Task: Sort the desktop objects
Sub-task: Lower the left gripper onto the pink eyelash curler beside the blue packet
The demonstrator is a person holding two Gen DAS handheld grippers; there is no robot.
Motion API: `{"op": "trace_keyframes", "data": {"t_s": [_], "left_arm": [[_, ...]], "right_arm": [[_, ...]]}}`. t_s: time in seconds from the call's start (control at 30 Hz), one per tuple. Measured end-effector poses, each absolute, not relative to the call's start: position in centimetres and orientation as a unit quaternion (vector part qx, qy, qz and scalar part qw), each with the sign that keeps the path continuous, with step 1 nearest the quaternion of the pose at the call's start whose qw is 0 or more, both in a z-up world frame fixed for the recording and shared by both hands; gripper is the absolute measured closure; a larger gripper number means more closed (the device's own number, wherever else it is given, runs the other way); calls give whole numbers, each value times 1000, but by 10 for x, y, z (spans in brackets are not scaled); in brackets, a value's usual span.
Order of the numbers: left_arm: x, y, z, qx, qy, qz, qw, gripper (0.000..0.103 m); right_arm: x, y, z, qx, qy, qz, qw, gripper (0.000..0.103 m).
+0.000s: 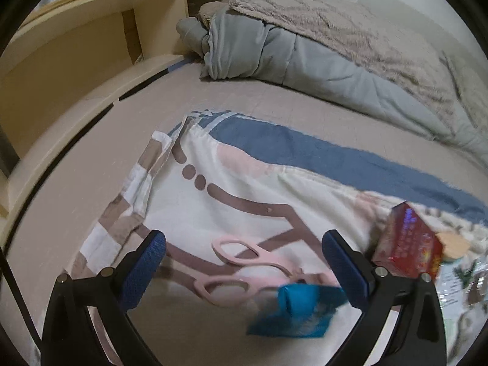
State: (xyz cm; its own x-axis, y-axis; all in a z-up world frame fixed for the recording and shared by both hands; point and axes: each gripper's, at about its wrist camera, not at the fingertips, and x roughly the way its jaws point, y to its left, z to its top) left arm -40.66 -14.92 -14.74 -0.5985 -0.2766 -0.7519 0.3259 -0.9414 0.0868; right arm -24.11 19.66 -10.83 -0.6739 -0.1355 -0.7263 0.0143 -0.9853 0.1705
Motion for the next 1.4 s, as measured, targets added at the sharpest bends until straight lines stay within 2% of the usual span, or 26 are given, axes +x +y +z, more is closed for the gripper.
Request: {"op": "trace_keyframes", "data": {"t_s": [0.13, 0.37, 0.67, 0.8, 1.2, 1.4], "left_arm": [[-415, -148, -160, 432, -11, -884, 177, 0], [-417, -138, -173, 448, -35, -881, 148, 0], [-398, -150, -186, 487, 59, -867, 88, 0], [-375, -134, -190, 482, -3, -873, 72, 0], [-311, -117, -189, 485, -1, -874, 15, 0], [-275, -93, -188, 488, -8, -871, -58, 0]], "right_arm": [[-241, 195, -111, 405, -79, -910, 41, 0], [-244, 189, -117, 409, -62, -910, 29, 0], [-240, 182, -111, 412, -62, -908, 49, 0], [-235, 183, -104, 404, -58, -911, 52, 0], [-225, 197, -87, 405, -105, -906, 66, 0], [-224, 196, -94, 419, -131, -892, 106, 0]]}}
